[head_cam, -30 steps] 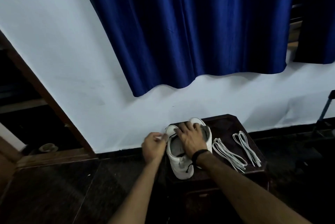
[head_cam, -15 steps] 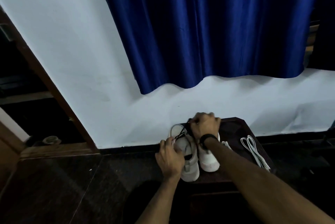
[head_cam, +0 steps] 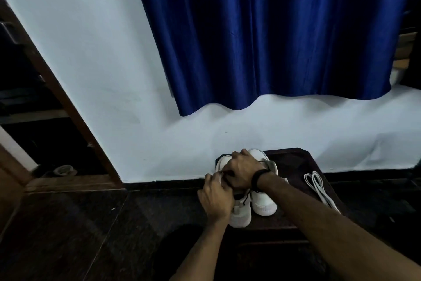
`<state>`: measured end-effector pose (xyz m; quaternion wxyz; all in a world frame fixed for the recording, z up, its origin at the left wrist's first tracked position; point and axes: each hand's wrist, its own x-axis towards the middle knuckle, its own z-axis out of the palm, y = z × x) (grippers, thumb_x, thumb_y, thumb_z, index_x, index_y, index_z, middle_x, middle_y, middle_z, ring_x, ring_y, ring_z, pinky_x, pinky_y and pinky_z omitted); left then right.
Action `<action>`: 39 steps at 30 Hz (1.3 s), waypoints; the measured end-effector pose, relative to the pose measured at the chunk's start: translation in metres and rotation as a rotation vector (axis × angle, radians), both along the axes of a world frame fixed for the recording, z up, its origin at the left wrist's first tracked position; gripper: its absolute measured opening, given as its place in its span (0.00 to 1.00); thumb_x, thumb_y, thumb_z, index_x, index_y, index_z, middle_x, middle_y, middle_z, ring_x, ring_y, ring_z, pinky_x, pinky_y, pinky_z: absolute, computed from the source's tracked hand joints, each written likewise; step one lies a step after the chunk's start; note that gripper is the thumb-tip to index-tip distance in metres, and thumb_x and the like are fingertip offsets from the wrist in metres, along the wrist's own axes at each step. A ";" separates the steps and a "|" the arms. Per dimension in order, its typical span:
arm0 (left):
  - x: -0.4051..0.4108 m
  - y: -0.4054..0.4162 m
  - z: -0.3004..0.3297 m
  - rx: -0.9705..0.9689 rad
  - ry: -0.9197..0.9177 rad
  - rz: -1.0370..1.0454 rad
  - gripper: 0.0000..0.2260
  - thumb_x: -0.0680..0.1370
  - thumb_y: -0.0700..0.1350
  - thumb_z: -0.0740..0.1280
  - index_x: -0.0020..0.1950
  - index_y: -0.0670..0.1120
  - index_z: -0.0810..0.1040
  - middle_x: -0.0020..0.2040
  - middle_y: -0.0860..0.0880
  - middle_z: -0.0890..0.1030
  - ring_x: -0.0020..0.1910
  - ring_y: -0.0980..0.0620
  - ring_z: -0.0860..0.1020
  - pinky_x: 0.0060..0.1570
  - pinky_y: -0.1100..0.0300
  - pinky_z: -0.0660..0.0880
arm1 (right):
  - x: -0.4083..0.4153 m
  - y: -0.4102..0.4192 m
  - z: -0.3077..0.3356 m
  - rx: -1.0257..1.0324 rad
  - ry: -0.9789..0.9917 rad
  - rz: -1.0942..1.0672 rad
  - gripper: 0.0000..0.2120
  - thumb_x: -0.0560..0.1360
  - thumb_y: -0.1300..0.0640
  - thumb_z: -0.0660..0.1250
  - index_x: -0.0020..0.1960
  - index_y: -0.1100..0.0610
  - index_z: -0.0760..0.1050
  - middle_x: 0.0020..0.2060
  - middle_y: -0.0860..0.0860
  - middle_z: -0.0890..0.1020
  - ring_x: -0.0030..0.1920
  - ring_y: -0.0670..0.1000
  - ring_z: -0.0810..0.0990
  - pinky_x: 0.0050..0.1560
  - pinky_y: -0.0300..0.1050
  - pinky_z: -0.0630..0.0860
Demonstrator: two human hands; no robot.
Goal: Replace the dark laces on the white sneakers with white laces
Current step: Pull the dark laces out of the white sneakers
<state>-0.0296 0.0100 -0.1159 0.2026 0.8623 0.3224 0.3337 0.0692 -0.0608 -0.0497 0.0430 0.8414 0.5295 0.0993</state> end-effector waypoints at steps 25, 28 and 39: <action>-0.003 -0.002 0.003 0.020 0.056 -0.001 0.08 0.75 0.44 0.65 0.50 0.48 0.81 0.46 0.46 0.79 0.40 0.39 0.80 0.40 0.49 0.73 | -0.015 0.003 -0.009 0.035 0.007 -0.094 0.13 0.72 0.48 0.60 0.44 0.53 0.81 0.41 0.53 0.82 0.52 0.58 0.75 0.54 0.52 0.65; -0.002 -0.001 0.001 0.046 0.028 0.008 0.12 0.74 0.46 0.61 0.52 0.48 0.81 0.47 0.46 0.79 0.41 0.39 0.81 0.41 0.49 0.74 | -0.006 -0.005 -0.006 0.297 0.005 -0.237 0.10 0.70 0.52 0.62 0.42 0.51 0.82 0.37 0.50 0.84 0.50 0.55 0.77 0.50 0.50 0.64; 0.003 -0.003 0.010 0.172 0.117 -0.016 0.19 0.65 0.39 0.70 0.56 0.49 0.79 0.48 0.47 0.75 0.47 0.43 0.77 0.44 0.49 0.73 | 0.043 -0.067 0.028 1.063 0.585 -0.912 0.16 0.73 0.55 0.67 0.61 0.57 0.76 0.57 0.58 0.80 0.58 0.60 0.77 0.55 0.50 0.74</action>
